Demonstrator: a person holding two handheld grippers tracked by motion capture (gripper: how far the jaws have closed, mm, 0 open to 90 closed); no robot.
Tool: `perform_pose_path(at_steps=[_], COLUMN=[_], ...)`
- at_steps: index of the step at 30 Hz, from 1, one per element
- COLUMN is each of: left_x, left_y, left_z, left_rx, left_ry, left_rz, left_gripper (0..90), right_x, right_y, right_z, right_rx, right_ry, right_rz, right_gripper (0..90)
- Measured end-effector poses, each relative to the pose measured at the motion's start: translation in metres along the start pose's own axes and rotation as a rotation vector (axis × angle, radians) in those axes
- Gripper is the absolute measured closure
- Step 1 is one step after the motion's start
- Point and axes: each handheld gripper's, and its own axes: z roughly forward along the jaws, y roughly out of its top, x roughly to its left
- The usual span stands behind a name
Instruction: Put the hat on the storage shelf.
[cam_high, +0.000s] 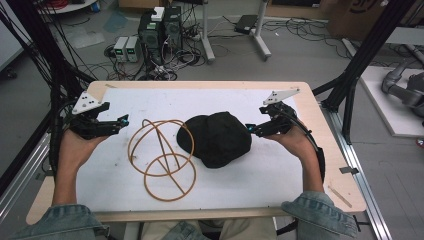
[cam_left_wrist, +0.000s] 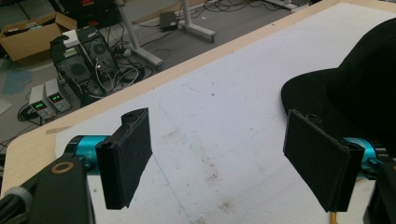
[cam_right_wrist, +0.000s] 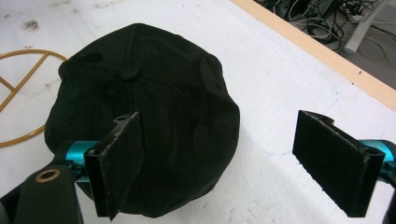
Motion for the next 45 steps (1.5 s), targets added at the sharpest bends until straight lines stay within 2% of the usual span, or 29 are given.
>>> perform_pose_path(at_steps=[8,16,21,24,25,26,27,32,36,44,45], left_x=[-0.001,0.0,0.001,0.0,0.0,0.0,0.0,0.0,0.0,0.0,0.0], left_y=[0.001,0.002,0.003,0.003,0.003,0.003,0.004,0.004,0.004,0.004,0.004], left_z=[0.002,0.002,0.002,0.002,0.003,0.003,0.004,0.005,0.005,0.004,0.004], left_rx=[-0.002,-0.007,-0.006,-0.004,-0.005,-0.005,-0.002,-0.004,0.001,-0.003,0.001], left_ry=[-0.002,-0.004,-0.002,-0.003,-0.007,-0.007,-0.007,-0.009,-0.013,-0.014,-0.016], left_rz=[0.002,-0.004,-0.001,-0.002,-0.003,-0.003,0.0,-0.005,0.003,-0.005,0.001], left_gripper=[23.8,23.7,23.7,23.7,23.7,23.7,23.8,23.7,23.7,23.7,23.7], right_x=[0.002,0.0,0.003,0.006,0.01,0.01,0.014,0.023,0.024,0.023,0.022], right_y=[0.0,-0.004,-0.005,-0.005,-0.005,-0.005,-0.005,-0.003,-0.003,-0.005,-0.007], right_z=[-0.001,0.0,0.008,0.014,0.02,0.02,0.026,0.035,0.038,0.044,0.044], right_rx=[0.001,-0.017,-0.032,-0.03,-0.018,-0.018,0.009,0.018,0.026,0.015,-0.002], right_ry=[0.006,0.022,0.068,0.08,0.101,0.101,0.107,0.148,0.16,0.188,0.21], right_rz=[-0.004,0.02,0.028,0.025,0.023,0.023,0.012,0.005,-0.004,0.032,0.056], right_gripper=[16.7,16.7,16.7,16.9,18.3,18.3,18.4,21.1,23.1,28.5,29.7])
